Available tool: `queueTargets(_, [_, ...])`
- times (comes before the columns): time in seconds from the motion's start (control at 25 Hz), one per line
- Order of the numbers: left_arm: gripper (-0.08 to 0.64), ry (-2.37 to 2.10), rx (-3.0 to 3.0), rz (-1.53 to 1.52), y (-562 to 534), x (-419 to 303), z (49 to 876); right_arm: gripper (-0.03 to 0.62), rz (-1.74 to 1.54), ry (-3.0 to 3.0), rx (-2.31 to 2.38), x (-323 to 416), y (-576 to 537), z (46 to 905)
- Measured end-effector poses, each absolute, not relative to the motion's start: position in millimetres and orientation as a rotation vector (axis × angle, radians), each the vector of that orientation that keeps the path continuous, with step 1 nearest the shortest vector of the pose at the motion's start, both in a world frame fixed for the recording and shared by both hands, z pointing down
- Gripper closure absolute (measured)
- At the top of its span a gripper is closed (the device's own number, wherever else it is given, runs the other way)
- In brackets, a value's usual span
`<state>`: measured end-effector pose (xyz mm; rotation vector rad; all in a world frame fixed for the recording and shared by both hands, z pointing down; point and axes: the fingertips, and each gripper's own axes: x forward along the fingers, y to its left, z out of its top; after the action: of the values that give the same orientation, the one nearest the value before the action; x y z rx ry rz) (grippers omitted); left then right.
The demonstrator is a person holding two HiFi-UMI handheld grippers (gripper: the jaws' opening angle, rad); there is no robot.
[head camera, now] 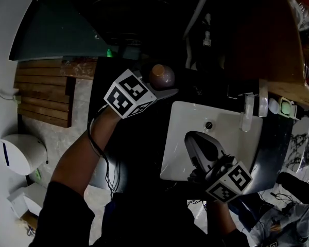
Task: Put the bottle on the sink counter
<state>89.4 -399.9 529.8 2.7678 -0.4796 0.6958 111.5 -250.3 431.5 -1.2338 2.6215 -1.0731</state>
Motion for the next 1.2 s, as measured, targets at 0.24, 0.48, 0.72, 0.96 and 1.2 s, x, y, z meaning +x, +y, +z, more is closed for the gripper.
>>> queueTargets(0.24, [0.163,-0.469,2.764,0.798,-400.0,94.7,541.0,0.565,-1.080,2.616,-1.240,114.0,-252.0,433.4])
queueTargets(0.48, [0.163,-0.464,2.747,0.843,-400.7,97.2,548.2,0.565,-1.087,2.612,-1.247,119.3,-252.4,435.5])
queueTargets(0.72, [0.163,-0.475,2.735,0.911,-400.2,97.0,554.3,0.566,-1.087,2.615,-1.244,120.9,-252.6,434.2])
queueTargets(0.96, [0.163,-0.485,2.730,0.959,-400.2,97.2,557.9,0.565,-1.091,2.618,-1.239,121.5,-250.7,435.3])
queueTargets(1.2, [0.163,-0.497,2.725,0.968,-401.0,97.2,558.8,0.566,-1.096,2.619,-1.238,124.7,-249.5,436.7])
